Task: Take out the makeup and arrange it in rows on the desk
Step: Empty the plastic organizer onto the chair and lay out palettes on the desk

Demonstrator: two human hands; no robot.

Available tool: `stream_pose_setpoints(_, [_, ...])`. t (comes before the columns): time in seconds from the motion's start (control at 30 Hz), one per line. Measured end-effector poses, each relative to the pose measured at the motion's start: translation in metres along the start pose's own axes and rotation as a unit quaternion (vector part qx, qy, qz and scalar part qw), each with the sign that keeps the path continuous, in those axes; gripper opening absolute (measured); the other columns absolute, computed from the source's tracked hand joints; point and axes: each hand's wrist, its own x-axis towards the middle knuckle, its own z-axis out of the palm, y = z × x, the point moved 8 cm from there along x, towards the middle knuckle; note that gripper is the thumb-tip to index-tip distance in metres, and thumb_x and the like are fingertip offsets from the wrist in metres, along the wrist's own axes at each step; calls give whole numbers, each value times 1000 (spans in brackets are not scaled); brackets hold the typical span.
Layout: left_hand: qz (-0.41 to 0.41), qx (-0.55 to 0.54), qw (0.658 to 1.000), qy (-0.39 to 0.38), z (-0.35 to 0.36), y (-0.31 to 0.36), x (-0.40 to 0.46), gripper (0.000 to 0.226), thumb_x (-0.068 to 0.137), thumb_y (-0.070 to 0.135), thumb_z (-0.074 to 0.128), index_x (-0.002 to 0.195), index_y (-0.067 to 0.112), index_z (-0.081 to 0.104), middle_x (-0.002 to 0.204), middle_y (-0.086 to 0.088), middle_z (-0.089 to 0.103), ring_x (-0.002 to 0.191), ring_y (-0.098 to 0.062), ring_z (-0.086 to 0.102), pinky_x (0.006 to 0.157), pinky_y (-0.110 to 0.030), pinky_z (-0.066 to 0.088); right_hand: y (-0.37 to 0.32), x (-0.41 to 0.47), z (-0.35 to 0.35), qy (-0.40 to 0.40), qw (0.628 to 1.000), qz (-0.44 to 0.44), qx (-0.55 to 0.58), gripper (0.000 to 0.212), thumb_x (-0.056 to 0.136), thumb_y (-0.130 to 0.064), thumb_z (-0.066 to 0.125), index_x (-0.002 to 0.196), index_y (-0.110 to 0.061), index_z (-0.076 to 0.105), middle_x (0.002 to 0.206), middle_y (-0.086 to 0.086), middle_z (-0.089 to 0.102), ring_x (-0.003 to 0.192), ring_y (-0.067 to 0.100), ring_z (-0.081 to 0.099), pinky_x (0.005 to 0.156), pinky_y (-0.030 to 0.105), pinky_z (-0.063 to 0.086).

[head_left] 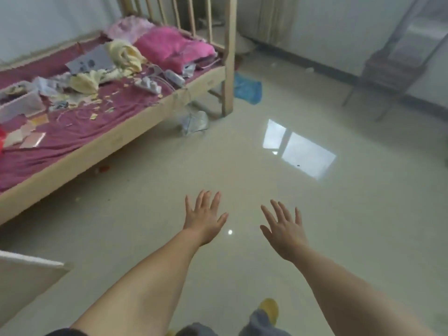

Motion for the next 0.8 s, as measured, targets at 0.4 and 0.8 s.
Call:
stream_pose_setpoints(0.4, [237, 68, 969, -36, 2, 330, 143, 67, 96, 54, 16, 149, 24, -10, 158, -2, -1, 145, -20, -8, 111, -55, -12, 318, -32, 10, 0, 965, 253, 74, 58, 98, -51, 11, 150, -30, -3, 159, 0, -3, 146, 18, -3, 114, 53, 1])
stream_pose_setpoints(0.8, [298, 104, 948, -31, -64, 506, 394, 66, 96, 53, 16, 149, 24, -10, 158, -3, -1, 145, -20, -9, 112, -55, -12, 553, 127, -71, 22, 945, 316, 86, 57, 99, -49, 13, 150, -29, 1, 159, 1, 3, 146, 16, 2, 114, 53, 2])
